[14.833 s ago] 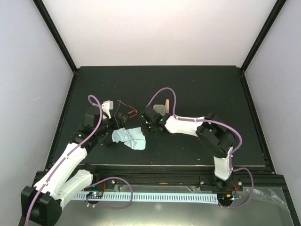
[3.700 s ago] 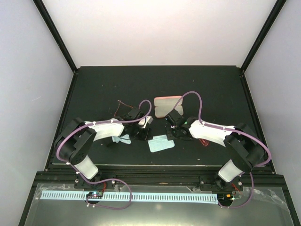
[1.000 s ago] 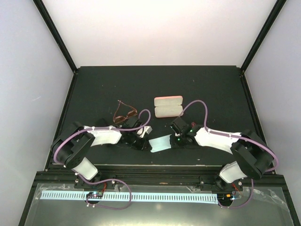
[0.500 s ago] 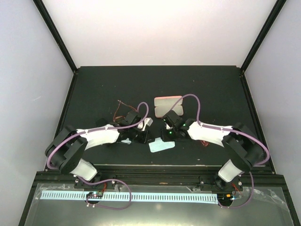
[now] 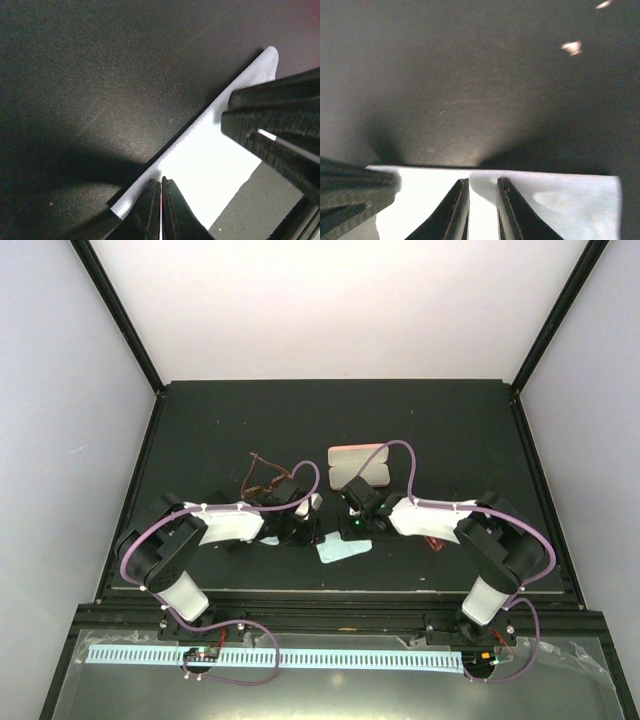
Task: Organize the sunglasses
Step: Pick up the glasses cleaning cloth from the center of the board.
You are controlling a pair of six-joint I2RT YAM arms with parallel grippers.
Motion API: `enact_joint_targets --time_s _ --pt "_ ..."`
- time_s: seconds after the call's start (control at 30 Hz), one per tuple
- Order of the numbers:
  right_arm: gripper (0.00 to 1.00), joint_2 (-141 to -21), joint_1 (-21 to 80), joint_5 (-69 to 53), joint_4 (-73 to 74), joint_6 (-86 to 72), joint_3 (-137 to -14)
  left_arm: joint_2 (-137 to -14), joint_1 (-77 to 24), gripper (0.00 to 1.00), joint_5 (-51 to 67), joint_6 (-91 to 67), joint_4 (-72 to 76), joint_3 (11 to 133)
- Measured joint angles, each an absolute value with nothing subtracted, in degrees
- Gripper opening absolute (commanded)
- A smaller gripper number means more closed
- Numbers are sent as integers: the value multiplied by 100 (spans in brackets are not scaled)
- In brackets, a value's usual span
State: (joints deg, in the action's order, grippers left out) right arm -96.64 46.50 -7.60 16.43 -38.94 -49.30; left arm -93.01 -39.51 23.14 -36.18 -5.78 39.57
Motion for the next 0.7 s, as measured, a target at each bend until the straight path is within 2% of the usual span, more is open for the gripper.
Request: enact_joint_targets --time_s 0.23,0.43,0.7 --pt "31 -9614 4685 578 2064 -4045 -5002 -9247 -3986 5 2112 -3599 -648 3959" --pt "47 -9369 4661 1514 2803 -4047 -4928 -9039 -3983 14 1994 -3518 -945 3959" --pt "45 -8877 4657 1039 2915 -3566 -4816 -8313 -3983 23 1964 -3538 -1269 3959"
